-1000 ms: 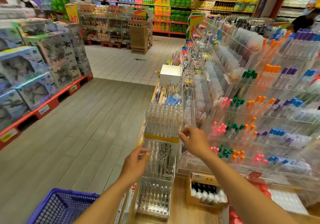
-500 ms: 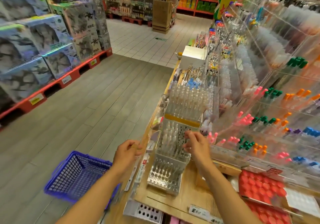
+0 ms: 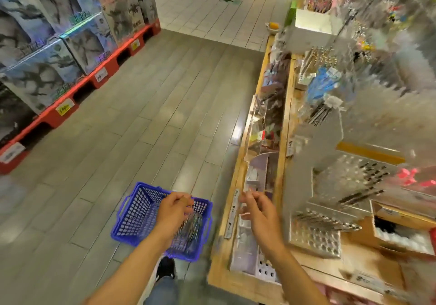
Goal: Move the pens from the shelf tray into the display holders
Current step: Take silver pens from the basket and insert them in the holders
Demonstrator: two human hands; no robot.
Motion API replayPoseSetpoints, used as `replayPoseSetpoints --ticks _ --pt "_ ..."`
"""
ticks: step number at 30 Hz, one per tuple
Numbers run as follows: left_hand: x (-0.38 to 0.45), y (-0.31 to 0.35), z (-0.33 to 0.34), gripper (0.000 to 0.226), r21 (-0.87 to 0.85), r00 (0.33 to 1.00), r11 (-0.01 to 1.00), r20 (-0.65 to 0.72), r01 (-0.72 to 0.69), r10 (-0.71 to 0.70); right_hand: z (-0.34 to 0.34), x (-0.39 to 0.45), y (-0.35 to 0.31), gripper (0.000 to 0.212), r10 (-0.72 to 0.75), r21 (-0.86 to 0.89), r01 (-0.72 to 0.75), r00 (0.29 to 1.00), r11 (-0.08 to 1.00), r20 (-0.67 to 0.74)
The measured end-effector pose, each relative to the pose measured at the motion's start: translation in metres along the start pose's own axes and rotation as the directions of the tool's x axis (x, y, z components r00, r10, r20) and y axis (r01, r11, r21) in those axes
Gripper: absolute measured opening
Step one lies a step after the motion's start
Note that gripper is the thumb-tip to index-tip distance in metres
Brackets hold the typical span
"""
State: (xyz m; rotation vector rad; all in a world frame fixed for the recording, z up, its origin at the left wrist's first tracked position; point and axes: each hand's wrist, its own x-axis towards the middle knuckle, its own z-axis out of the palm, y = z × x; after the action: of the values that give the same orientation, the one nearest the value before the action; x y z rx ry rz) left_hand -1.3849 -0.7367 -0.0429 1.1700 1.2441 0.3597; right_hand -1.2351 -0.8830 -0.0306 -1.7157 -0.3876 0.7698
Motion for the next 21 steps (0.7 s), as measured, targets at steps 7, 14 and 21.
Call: replayPoseSetpoints --ticks 7,14,21 --pt "0.106 -0.066 -0.103 0.014 0.124 0.984 0.981 0.080 0.151 -0.162 0.164 0.031 0.089 0.013 0.288 0.038 -0.288 0.958 0.957 0.015" --pt "0.202 -0.158 -0.161 0.012 0.093 0.952 0.953 0.073 0.290 -0.297 0.234 0.073 0.208 0.017 0.424 -0.111 -0.419 0.905 0.901 0.026" --pt "0.327 -0.288 -0.166 0.014 0.101 0.940 0.939 0.060 0.330 -0.337 0.288 0.148 0.388 0.011 0.491 -0.275 -0.467 0.871 0.840 0.022"
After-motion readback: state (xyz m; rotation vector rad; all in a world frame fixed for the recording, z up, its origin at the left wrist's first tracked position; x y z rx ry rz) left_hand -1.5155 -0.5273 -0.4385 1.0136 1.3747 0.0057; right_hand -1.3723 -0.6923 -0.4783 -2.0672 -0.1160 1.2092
